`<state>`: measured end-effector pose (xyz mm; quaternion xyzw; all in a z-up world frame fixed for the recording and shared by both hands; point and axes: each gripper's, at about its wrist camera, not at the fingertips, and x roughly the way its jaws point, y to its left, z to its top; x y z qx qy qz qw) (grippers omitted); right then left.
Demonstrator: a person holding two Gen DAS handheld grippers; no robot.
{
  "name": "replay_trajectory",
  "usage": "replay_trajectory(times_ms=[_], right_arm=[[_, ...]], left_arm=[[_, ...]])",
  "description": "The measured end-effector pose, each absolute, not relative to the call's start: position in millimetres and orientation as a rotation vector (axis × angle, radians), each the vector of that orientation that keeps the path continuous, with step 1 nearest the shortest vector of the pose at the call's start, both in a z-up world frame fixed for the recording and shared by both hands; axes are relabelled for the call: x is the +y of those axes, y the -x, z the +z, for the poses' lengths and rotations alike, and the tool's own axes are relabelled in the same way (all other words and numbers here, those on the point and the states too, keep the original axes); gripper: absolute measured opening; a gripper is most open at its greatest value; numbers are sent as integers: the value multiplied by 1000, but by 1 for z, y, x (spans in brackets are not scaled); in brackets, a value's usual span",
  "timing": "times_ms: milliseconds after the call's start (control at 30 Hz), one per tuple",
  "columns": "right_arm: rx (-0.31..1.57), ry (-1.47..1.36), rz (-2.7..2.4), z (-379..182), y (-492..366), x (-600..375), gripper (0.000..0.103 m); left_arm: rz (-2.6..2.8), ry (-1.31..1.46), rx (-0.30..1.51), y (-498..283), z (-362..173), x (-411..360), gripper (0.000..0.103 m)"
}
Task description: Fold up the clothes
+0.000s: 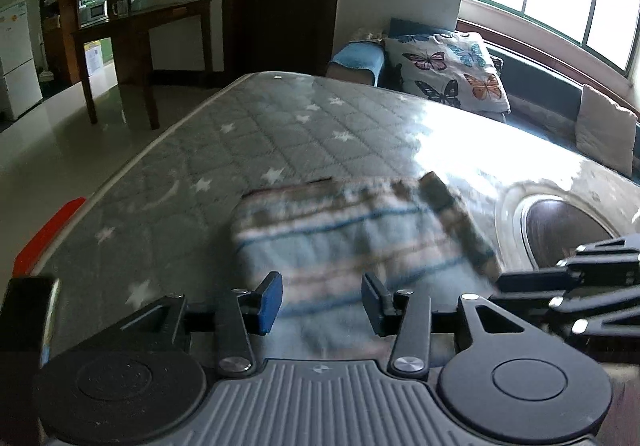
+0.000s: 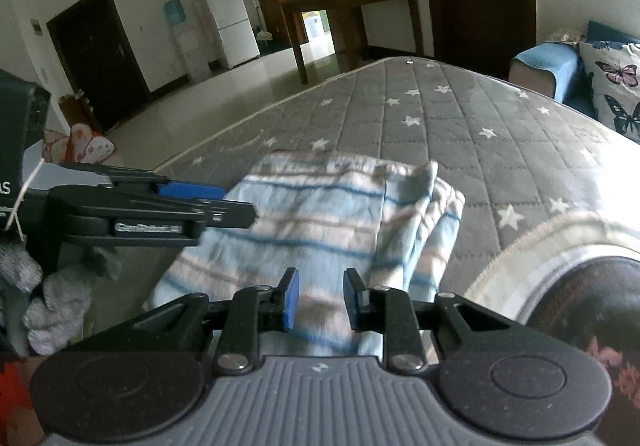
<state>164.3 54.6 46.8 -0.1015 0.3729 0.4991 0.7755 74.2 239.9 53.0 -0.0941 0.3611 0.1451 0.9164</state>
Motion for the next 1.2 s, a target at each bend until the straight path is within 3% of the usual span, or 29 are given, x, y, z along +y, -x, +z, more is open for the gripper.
replay_trajectory(times_ms=[633,733,867,1133,1200], right_arm=[[800,179,1004,28,-135,19,25],[786,187,997,30,-127,17,32],[766,199,988,34,-117,14,51],[727,221,970,40,-97,8,68],[718,225,966,42,-92,6,76]], left_arm=[[378,197,786,-6,29,238,49],[371,204,773,0,32,235,57],[369,212,769,4,34,227,68],[374,212,731,16,41,210,88],[373,206,720,19,43,205,90]])
